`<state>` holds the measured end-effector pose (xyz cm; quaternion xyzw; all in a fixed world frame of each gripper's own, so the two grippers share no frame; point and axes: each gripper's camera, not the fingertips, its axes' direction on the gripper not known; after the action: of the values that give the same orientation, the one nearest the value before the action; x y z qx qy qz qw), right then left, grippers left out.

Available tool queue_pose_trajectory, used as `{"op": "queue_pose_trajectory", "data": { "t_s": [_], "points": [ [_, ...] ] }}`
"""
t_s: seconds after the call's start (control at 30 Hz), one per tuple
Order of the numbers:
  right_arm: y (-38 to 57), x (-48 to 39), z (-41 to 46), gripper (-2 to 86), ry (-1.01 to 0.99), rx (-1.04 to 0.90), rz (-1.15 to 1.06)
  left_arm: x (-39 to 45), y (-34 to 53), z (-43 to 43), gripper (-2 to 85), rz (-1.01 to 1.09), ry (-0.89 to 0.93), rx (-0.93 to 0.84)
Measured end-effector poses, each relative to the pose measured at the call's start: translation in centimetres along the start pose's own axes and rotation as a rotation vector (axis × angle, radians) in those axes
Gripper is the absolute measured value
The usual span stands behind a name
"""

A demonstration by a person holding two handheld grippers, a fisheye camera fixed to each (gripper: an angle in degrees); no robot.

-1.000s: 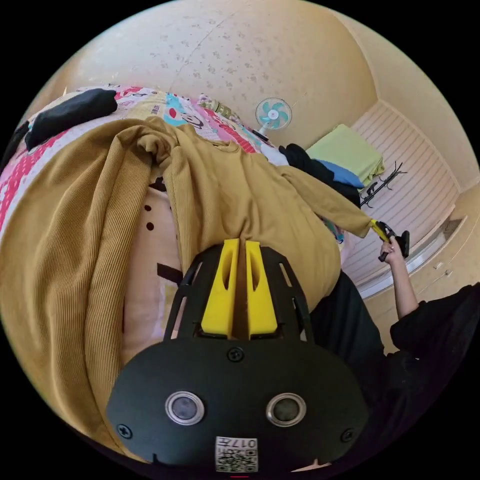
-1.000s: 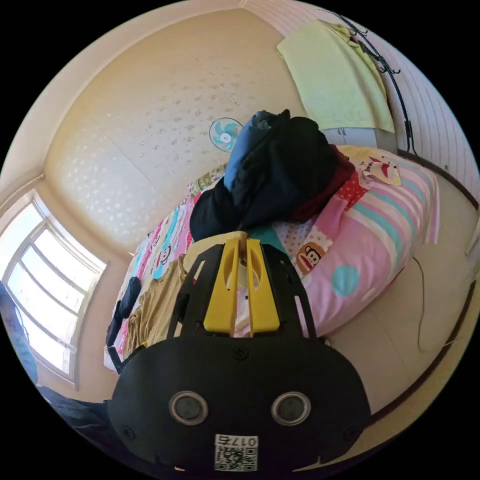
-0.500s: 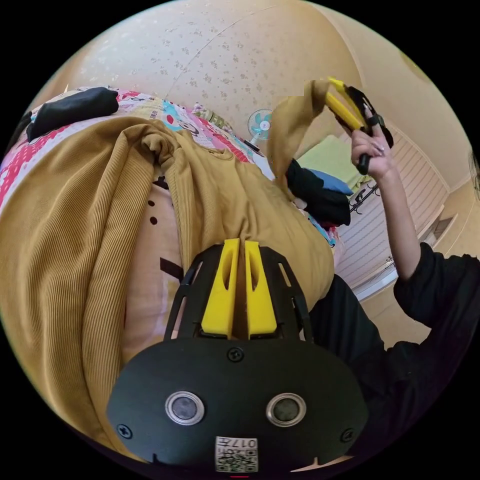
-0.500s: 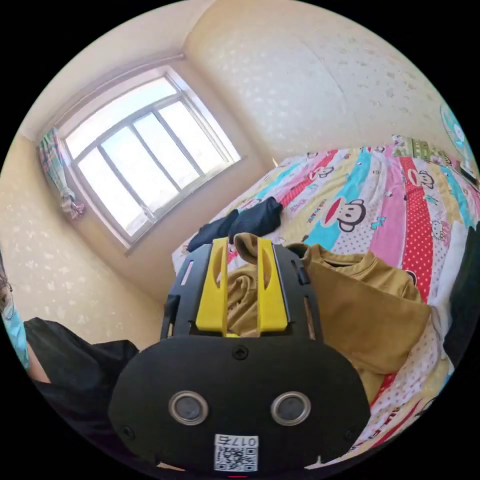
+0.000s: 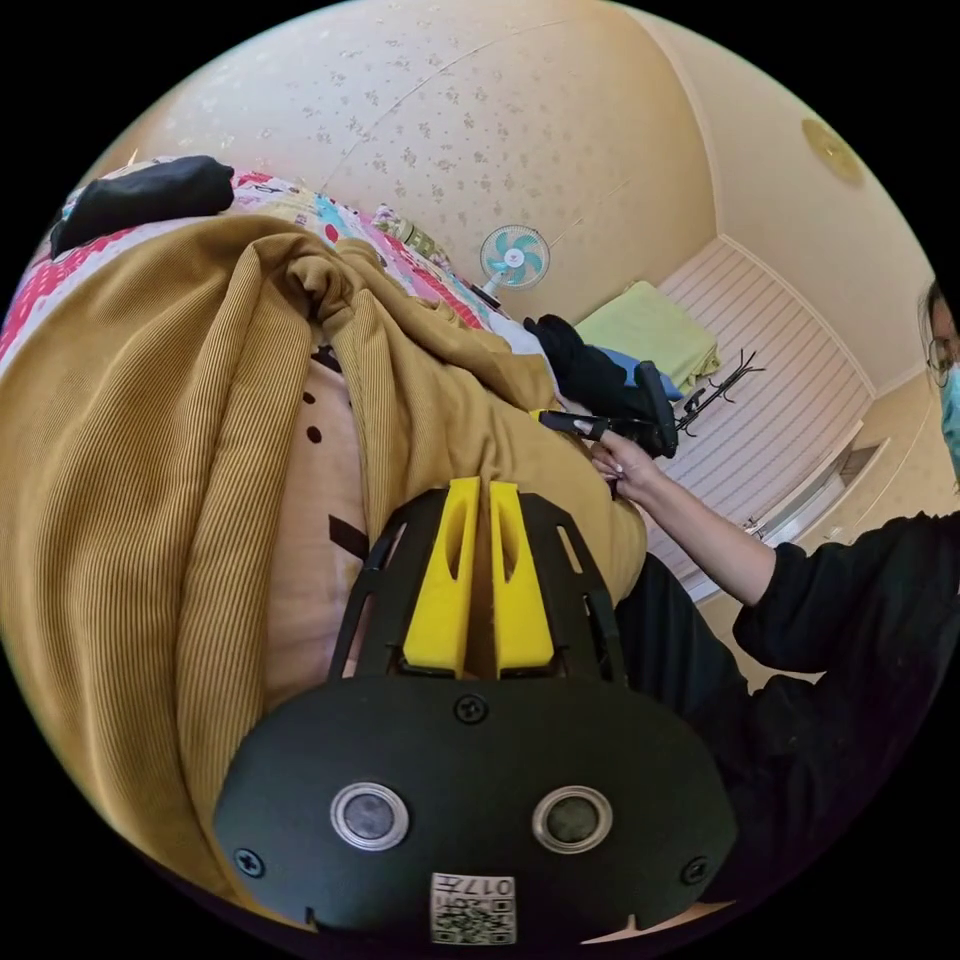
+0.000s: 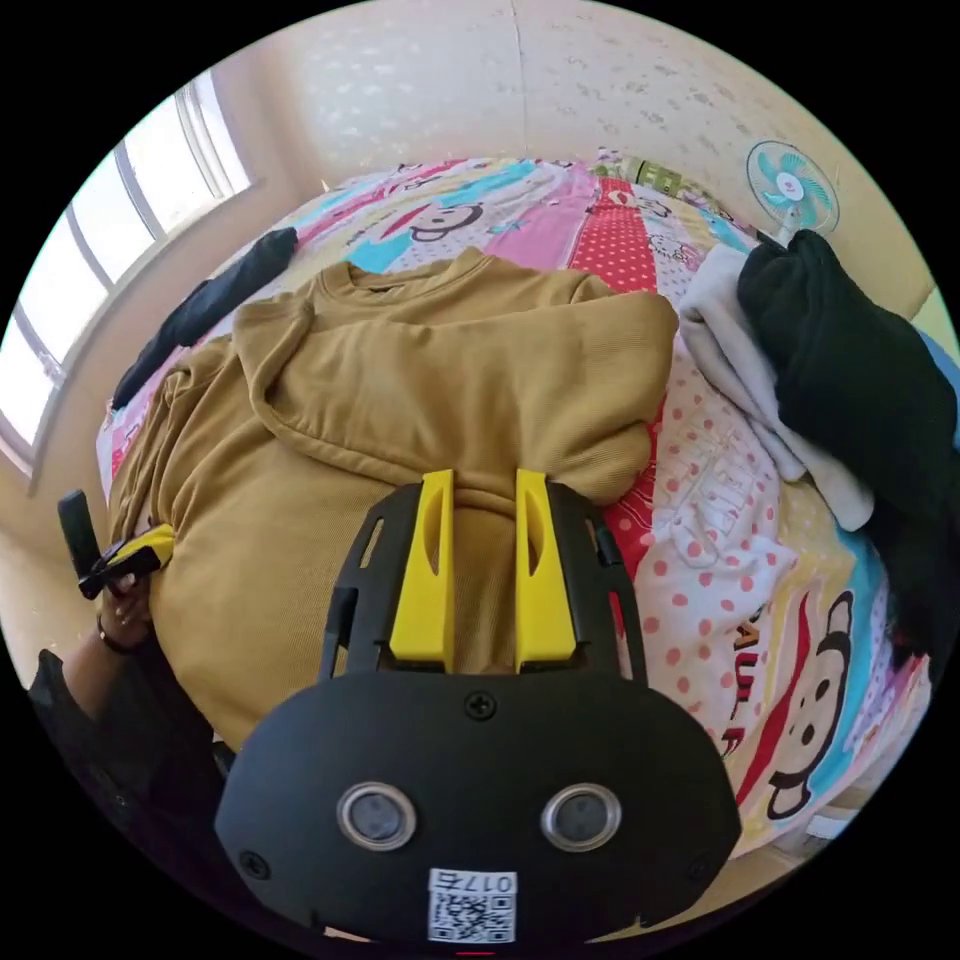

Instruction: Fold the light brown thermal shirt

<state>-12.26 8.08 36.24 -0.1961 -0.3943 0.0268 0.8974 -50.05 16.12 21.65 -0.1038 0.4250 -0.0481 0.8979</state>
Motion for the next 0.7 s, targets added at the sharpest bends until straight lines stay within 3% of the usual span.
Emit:
{"op": "queue_pose_trajectory", "data": {
  "t_s": [0.17, 0.27, 0.4, 0.47, 0.53, 0.57, 0.63, 0.7],
  "points": [
    [0.6, -2.5, 1.9, 8.8, 0.153, -0.001, -0.068, 3.1, -3.8, -1.0, 5.9, -0.118, -0.036, -0.045],
    [1.0, -2.6, 2.9, 8.7, 0.186, 0.004, -0.067, 6.5, -10.3, -2.1, 6.6, -0.032, 0.02, 0.083],
    [1.1, -0.7, 3.4, 8.7, 0.113, 0.002, -0.033, 6.3, -20.9, 1.7, 9.0, -0.112, -0.247, 0.123],
    [1.3, -1.2, 3.8, 8.7, 0.146, 0.003, -0.057, 3.7, -23.9, 5.7, 11.1, -0.2, -0.378, 0.027],
    [1.7, -1.8, 4.3, 8.6, 0.201, 0.01, -0.088, 0.1, -24.5, 11.0, 12.2, -0.298, -0.493, -0.196],
    [1.8, -1.9, 4.4, 8.5, 0.21, 0.012, -0.092, -0.5, -23.4, 12.3, 11.1, -0.264, -0.585, -0.193],
    [2.0, -1.2, 4.6, 8.5, 0.196, 0.021, -0.083, 0.5, -21.2, 10.5, 7.8, -0.23, -0.594, -0.041],
    [2.0, 0.5, 4.6, 8.5, 0.129, 0.025, -0.041, 0.4, -19.4, 7.1, 5.5, -0.311, -0.445, 0.056]
  ]
}}
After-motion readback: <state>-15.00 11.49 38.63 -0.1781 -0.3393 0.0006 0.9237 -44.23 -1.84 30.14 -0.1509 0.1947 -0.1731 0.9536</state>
